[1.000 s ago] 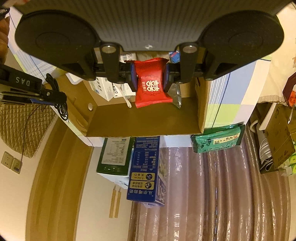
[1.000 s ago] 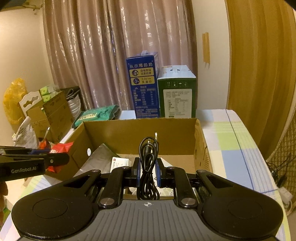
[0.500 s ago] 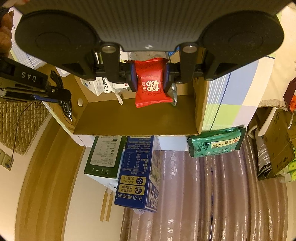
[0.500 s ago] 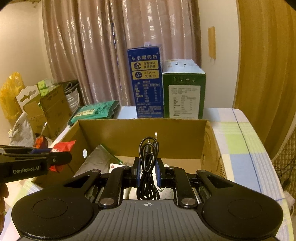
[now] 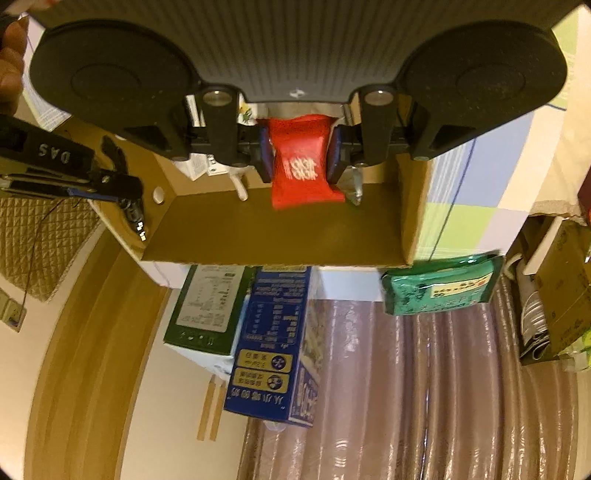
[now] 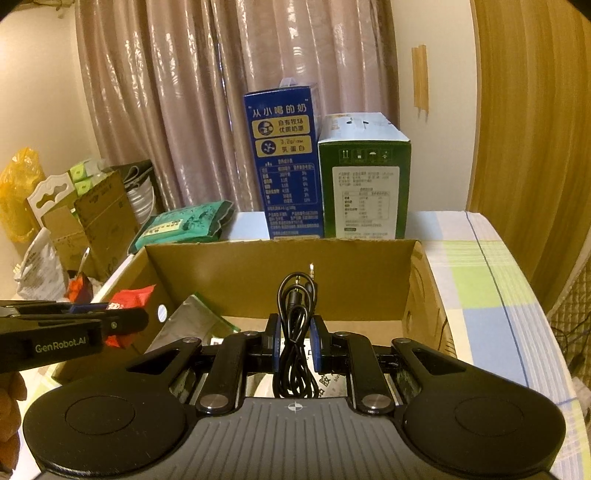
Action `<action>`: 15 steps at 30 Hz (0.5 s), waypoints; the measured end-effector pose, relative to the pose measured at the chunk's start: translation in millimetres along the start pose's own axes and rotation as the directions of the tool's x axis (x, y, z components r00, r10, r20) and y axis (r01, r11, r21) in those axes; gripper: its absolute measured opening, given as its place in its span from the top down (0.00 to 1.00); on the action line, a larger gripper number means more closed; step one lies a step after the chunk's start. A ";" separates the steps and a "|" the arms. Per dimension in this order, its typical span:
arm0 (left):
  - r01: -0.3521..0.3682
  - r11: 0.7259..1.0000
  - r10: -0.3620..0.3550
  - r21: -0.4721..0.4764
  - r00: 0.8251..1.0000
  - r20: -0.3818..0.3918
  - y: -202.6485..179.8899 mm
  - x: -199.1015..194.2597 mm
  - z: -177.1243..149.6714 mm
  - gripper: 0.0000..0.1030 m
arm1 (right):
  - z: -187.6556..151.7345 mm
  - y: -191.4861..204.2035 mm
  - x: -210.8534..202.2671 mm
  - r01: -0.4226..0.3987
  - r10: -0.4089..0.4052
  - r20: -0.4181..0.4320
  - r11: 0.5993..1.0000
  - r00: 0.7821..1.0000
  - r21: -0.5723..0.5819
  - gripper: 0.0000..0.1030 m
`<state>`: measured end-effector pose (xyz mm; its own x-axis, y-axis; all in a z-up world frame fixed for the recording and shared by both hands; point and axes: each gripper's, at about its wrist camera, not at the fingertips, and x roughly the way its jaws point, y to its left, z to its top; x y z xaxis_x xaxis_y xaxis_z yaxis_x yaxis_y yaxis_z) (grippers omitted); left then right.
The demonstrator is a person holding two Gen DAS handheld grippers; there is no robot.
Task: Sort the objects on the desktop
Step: 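Open both tools to drop the candy packet and cable into the box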
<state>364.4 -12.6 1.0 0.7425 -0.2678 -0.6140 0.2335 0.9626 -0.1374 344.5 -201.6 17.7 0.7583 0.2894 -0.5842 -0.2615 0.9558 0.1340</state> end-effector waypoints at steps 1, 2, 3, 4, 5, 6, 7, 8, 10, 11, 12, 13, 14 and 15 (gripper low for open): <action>0.003 1.000 -0.003 0.001 1.000 0.004 -0.1 -0.3 -0.5 0.47 | 0.1 -0.1 0.5 0.000 0.000 -0.001 1.000 1.000 0.000 0.88; 0.000 1.000 0.000 0.007 1.000 0.010 -0.5 -0.9 -1.4 0.46 | 0.1 -0.5 1.3 -0.002 0.002 -0.002 1.000 1.000 0.001 0.88; -0.008 1.000 0.008 0.017 1.000 0.009 -0.9 -0.9 -1.8 0.47 | -0.2 -1.5 1.4 -0.003 0.003 -0.003 1.000 1.000 0.004 0.88; -0.011 1.000 0.011 0.020 1.000 0.009 -0.4 -0.8 -2.1 0.47 | -0.1 -2.4 1.9 -0.004 0.004 -0.004 1.000 1.000 0.008 0.88; -0.016 1.000 0.016 0.018 1.000 0.011 0.5 -1.1 -2.3 0.47 | 0.1 -3.2 2.3 -0.004 0.004 -0.004 1.000 1.000 0.010 0.88; -0.020 1.000 0.020 0.015 1.000 0.010 1.8 -1.4 -2.4 0.47 | -0.4 -3.7 2.4 -0.005 0.006 -0.004 1.000 1.000 0.013 0.88; -0.022 1.000 0.022 0.015 1.000 0.010 2.7 -1.5 -2.6 0.47 | -0.6 -4.1 2.3 -0.008 0.008 -0.004 1.000 1.000 0.018 0.87; -0.026 1.000 0.026 0.015 1.000 0.011 3.4 -1.8 -2.4 0.47 | -0.3 -4.1 2.6 -0.010 0.010 -0.004 1.000 1.000 0.021 0.87; -0.034 0.999 0.034 0.014 0.999 0.014 4.4 -2.6 -2.6 0.47 | -0.2 -3.9 2.2 -0.016 0.016 -0.002 1.000 1.000 0.024 0.87; -0.036 0.999 0.036 0.013 0.999 0.015 4.8 -2.9 -2.7 0.47 | -0.1 -3.4 2.3 -0.018 0.018 -0.002 1.000 1.000 0.025 0.87; -0.039 0.999 0.039 0.013 0.999 0.017 5.4 -3.5 -2.5 0.47 | -0.2 -3.5 2.5 -0.018 0.018 -0.003 0.999 1.000 0.026 0.87; -0.041 0.999 0.040 0.013 0.999 0.019 5.7 -3.9 -2.4 0.47 | -0.2 -3.7 3.3 -0.020 0.021 -0.003 0.999 1.000 0.030 0.87; -0.042 0.999 0.042 0.014 0.999 0.020 6.0 -4.3 -2.5 0.47 | -0.6 -4.7 4.0 -0.031 0.030 0.001 0.999 1.000 0.040 0.87; -0.043 0.999 0.043 0.015 0.999 0.020 6.4 -4.6 -2.5 0.47 | -0.9 -6.0 5.2 -0.046 0.046 0.004 0.997 0.999 0.053 0.85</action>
<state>361.0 -5.1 1.0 0.7642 -0.2272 -0.6037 0.2109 0.9725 -0.0990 349.4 -205.9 13.1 0.7475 0.3336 -0.5745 -0.2642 0.9427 0.2036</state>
